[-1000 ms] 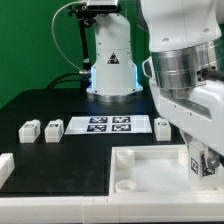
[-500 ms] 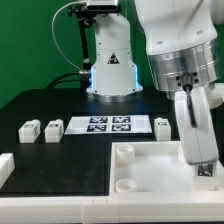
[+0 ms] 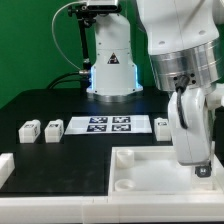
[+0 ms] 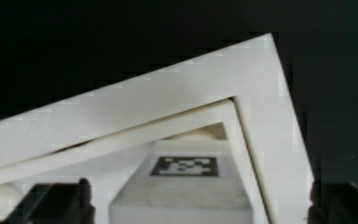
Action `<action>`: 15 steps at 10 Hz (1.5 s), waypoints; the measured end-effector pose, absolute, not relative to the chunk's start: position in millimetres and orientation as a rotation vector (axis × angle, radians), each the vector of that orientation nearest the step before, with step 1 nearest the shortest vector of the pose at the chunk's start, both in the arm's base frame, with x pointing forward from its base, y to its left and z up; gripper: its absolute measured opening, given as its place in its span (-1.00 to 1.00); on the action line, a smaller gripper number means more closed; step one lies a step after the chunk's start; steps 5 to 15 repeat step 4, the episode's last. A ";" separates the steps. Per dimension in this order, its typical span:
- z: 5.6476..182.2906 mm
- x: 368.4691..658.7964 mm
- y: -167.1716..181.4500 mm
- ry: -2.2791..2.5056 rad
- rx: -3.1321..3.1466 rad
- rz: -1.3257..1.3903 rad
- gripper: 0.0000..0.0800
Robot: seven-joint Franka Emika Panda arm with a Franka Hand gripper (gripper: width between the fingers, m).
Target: Assemble one leg
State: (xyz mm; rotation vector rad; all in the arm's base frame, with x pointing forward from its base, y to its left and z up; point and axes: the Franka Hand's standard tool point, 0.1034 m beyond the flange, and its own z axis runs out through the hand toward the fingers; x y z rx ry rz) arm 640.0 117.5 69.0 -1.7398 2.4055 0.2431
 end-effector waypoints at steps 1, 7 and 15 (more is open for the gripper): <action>72.1 640.2 120.8 2.383 -1.764 0.243 0.60; 106.6 633.9 134.8 2.280 -1.856 0.237 0.62; 106.6 633.9 134.8 2.280 -1.856 0.237 0.62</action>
Offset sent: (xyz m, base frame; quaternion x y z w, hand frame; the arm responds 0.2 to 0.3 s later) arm -0.0204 0.0165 0.0415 -0.0274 -0.0111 -0.0496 0.9983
